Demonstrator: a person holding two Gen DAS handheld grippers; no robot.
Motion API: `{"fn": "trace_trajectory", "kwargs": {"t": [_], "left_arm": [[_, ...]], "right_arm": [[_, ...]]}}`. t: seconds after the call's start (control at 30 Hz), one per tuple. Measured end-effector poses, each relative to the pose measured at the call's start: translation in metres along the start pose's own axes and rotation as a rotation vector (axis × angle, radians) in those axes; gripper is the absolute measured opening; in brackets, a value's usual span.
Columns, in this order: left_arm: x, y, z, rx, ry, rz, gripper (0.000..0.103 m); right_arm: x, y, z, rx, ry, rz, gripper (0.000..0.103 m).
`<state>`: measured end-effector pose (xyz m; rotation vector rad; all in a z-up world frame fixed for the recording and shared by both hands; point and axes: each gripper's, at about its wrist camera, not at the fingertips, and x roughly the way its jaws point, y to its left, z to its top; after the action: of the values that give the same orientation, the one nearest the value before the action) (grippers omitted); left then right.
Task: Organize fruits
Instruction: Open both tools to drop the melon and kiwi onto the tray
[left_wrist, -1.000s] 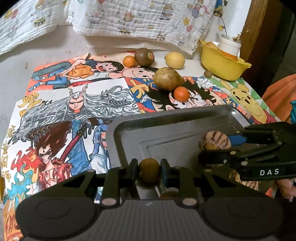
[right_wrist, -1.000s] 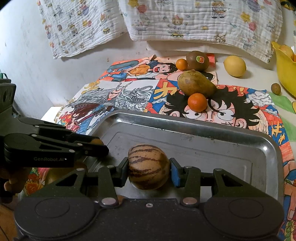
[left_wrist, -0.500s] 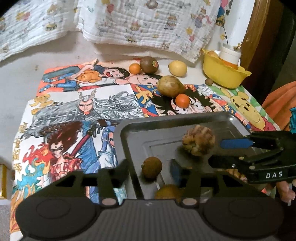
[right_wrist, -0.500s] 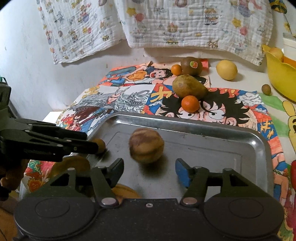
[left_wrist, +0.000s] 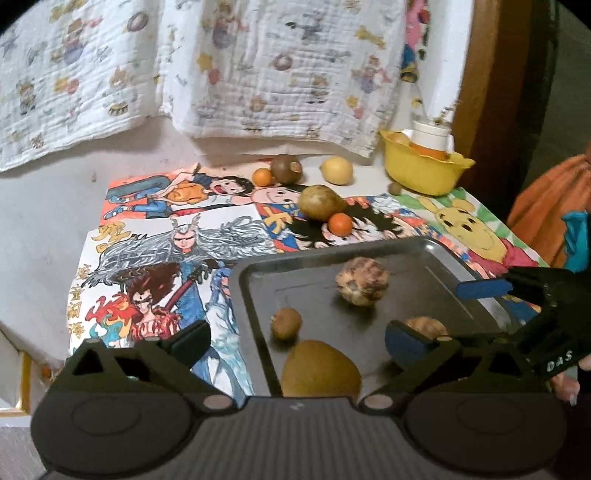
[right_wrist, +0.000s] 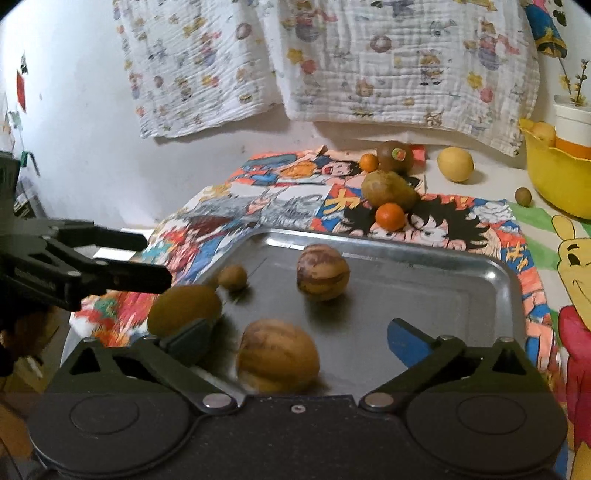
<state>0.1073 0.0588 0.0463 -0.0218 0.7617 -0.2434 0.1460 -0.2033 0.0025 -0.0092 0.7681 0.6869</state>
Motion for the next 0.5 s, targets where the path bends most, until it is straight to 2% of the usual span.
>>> {"fn": "trace_trajectory", "kwargs": {"t": [0.27,0.5], "left_arm": [[-0.016,-0.029,-0.028,0.188,0.012,-0.014,0.102],[-0.013,-0.033,-0.042,0.231,0.059,-0.003,0.102]], "right_arm": [[-0.015,0.004,-0.022,-0.047,0.054,-0.052,0.102],[-0.026,0.001,-0.03,-0.072,0.073,-0.127,0.102]]}}
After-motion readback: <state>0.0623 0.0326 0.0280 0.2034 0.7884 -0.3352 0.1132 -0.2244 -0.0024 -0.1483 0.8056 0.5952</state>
